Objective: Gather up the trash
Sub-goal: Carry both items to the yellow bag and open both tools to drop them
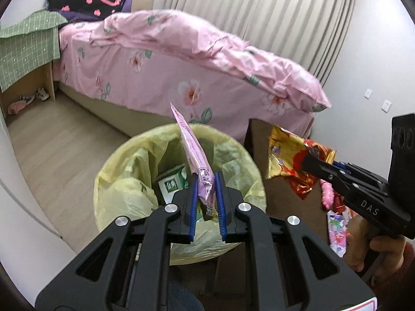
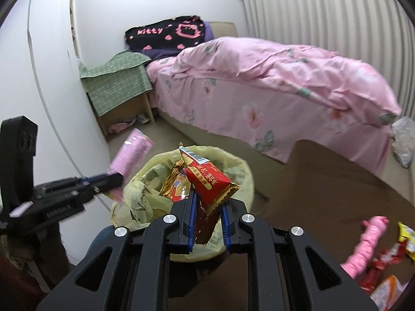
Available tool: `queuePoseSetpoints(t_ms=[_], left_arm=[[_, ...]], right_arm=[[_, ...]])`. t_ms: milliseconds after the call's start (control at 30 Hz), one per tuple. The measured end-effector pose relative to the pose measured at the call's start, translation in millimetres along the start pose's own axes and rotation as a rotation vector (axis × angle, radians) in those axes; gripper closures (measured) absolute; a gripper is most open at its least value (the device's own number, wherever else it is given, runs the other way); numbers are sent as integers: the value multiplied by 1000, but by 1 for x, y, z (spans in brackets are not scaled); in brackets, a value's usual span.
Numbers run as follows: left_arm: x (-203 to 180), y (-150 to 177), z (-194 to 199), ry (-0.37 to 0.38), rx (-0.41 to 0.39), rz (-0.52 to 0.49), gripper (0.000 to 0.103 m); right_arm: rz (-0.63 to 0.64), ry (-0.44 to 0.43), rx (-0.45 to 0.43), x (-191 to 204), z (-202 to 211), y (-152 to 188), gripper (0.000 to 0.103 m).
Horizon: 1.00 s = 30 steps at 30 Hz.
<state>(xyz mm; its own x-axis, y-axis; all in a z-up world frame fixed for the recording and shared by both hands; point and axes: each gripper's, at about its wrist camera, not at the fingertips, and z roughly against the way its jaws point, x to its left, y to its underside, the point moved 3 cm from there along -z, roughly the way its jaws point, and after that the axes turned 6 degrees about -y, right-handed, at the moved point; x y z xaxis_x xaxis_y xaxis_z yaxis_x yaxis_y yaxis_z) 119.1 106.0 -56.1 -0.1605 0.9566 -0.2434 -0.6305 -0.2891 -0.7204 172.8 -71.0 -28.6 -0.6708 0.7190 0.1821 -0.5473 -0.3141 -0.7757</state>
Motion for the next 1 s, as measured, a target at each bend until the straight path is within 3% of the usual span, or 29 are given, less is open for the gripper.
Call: queuePoseSetpoints(t_ms=[333, 433, 467, 533, 600, 767, 1000], left_arm=[[10, 3, -37, -41, 65, 36, 91], [13, 0, -40, -28, 64, 69, 79], [15, -2, -39, -23, 59, 85, 72], [19, -6, -36, -24, 44, 112, 69], [23, -9, -32, -43, 23, 130, 64], [27, -14, -23, -61, -3, 161, 63], [12, -12, -22, -31, 15, 142, 60]], right_arm=[[-91, -75, 59, -24, -47, 0, 86], [-108, -84, 71, -28, -54, 0, 81], [-110, -84, 69, -29, -55, 0, 76], [-120, -91, 64, -30, -55, 1, 62], [-131, -103, 63, -31, -55, 2, 62], [-135, -77, 52, -34, -39, 5, 62], [-150, 10, -17, -57, 20, 14, 62]])
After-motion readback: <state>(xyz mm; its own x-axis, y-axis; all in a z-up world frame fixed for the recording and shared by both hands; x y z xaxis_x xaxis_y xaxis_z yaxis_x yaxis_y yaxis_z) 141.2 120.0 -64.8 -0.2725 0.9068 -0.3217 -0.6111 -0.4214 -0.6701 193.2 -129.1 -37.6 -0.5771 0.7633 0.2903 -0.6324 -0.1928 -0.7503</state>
